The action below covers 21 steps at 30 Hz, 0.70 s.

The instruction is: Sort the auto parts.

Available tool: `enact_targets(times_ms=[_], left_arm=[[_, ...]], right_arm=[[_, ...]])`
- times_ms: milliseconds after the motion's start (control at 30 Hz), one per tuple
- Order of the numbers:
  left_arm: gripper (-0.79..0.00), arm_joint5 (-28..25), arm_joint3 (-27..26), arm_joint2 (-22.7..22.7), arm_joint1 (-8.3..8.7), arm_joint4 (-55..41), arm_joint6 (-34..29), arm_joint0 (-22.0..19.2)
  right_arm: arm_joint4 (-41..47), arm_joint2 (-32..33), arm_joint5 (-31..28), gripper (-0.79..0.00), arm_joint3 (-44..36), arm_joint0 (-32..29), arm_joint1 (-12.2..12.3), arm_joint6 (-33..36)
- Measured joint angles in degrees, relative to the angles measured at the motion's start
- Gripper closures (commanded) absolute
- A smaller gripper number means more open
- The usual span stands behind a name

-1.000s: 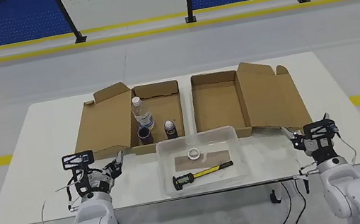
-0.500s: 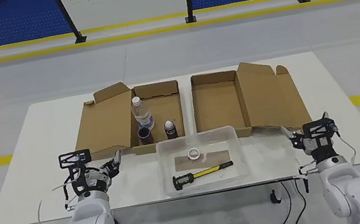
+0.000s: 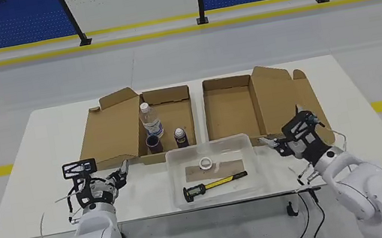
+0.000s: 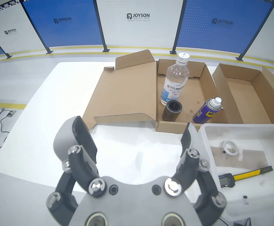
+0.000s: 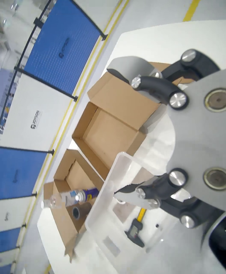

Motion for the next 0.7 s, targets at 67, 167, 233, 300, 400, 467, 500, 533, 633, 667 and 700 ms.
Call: enact_targets(times_ms=[67, 167, 233, 300, 400, 467, 500, 533, 633, 667, 700], left_arm=[[-0.785, 0.0, 0.0, 0.0, 0.0, 0.0, 0.0, 0.0], [-0.785, 0.0, 0.0, 0.0, 0.0, 0.0, 0.0, 0.0], [-0.785, 0.0, 0.0, 0.0, 0.0, 0.0, 0.0, 0.0], [-0.785, 0.0, 0.0, 0.0, 0.0, 0.0, 0.0, 0.0], [-0.785, 0.0, 0.0, 0.0, 0.0, 0.0, 0.0, 0.0], [-0.785, 0.0, 0.0, 0.0, 0.0, 0.0, 0.0, 0.0], [-0.785, 0.0, 0.0, 0.0, 0.0, 0.0, 0.0, 0.0], [-0.785, 0.0, 0.0, 0.0, 0.0, 0.0, 0.0, 0.0], [-0.785, 0.0, 0.0, 0.0, 0.0, 0.0, 0.0, 0.0], [-0.785, 0.0, 0.0, 0.0, 0.0, 0.0, 0.0, 0.0], [-0.785, 0.0, 0.0, 0.0, 0.0, 0.0, 0.0, 0.0]], right_arm=[[2.0, -1.2, -4.4, -0.785, -1.0, 2.2, 0.2, 6.0], [6.9, -3.6, -10.0, -0.785, -1.1, 5.3, 0.4, 14.0], [10.9, -5.4, -12.7, -0.785, -0.6, 7.5, 0.5, 18.8], [13.1, -7.3, -14.1, -0.785, 0.4, 9.4, 0.6, 22.7], [16.5, -10.7, -14.4, -0.785, 2.3, 12.1, 0.4, 27.2], [19.7, -12.9, -14.9, -0.785, 3.7, 14.0, 0.4, 30.0], [20.6, -13.6, -15.2, -0.785, 4.3, 15.0, 0.4, 31.2], [21.8, -14.5, -15.7, -0.785, 5.2, 16.1, 0.4, 32.7], [25.3, -16.1, -17.0, -0.785, 7.2, 19.0, 0.5, 35.9], [26.2, -16.4, -17.5, -0.785, 7.8, 19.8, 0.5, 36.7], [27.0, -16.5, -17.9, -0.785, 8.4, 20.6, 0.6, 37.2]])
